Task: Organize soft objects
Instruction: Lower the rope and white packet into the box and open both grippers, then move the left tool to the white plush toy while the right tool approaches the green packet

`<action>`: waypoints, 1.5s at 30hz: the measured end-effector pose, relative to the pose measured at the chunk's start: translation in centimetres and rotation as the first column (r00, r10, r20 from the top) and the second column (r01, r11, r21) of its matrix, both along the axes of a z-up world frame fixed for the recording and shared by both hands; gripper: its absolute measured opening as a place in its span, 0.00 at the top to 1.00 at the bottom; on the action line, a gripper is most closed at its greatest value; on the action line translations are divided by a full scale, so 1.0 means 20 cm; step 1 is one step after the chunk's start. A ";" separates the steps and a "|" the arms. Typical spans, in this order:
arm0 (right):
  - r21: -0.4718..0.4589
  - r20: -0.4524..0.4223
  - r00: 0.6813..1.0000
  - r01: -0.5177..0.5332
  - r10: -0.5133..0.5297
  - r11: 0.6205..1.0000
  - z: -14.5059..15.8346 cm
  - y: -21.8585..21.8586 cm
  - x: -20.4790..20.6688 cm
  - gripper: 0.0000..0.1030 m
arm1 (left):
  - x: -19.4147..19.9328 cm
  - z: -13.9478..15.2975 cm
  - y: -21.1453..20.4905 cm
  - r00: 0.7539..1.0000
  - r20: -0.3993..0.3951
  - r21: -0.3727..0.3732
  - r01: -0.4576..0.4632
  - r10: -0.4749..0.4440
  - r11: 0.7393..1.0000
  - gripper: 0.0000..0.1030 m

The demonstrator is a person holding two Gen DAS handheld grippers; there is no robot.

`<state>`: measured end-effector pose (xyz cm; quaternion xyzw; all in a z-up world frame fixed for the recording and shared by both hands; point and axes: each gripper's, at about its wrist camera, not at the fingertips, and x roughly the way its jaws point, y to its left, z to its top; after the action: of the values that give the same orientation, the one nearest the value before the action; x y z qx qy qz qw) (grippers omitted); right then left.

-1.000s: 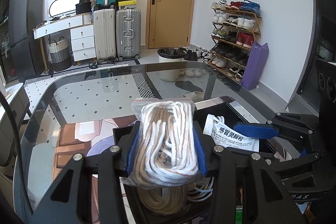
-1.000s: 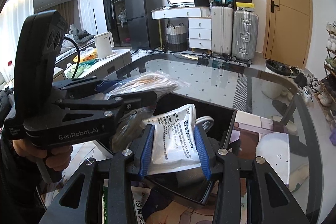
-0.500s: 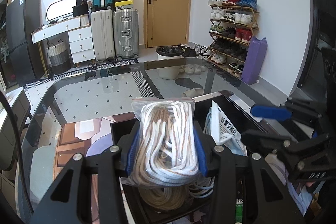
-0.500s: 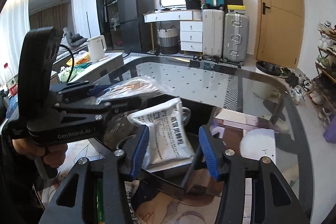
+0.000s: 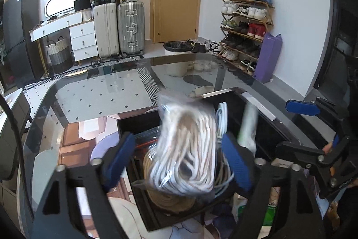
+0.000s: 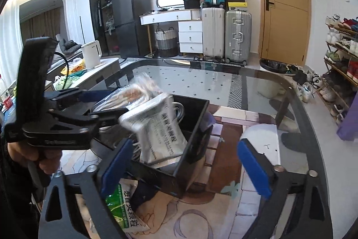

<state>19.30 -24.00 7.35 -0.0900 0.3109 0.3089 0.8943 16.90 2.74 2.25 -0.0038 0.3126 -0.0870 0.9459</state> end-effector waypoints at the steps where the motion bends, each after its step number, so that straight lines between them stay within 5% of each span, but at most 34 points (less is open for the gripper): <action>1: 0.001 0.003 1.000 0.004 -0.004 1.000 0.00 -0.01 -0.01 0.02 | -0.02 0.01 0.00 1.000 0.008 0.008 -0.010 0.010 1.000 0.04; 28: -0.024 -0.124 0.990 -0.064 0.060 0.998 -0.05 -0.01 -0.25 0.01 | -0.39 -0.01 0.05 0.992 -0.005 0.006 -0.123 0.123 0.992 0.00; 45: -0.035 -0.210 0.970 -0.132 0.122 0.991 -0.14 0.06 -0.28 0.01 | -0.45 -0.07 0.03 0.993 -0.064 0.072 -0.096 0.101 0.993 0.00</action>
<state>13.69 -22.85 4.62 -0.0989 0.4034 0.3655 0.8330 7.83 3.30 0.79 0.0104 0.3465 -0.0292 0.9375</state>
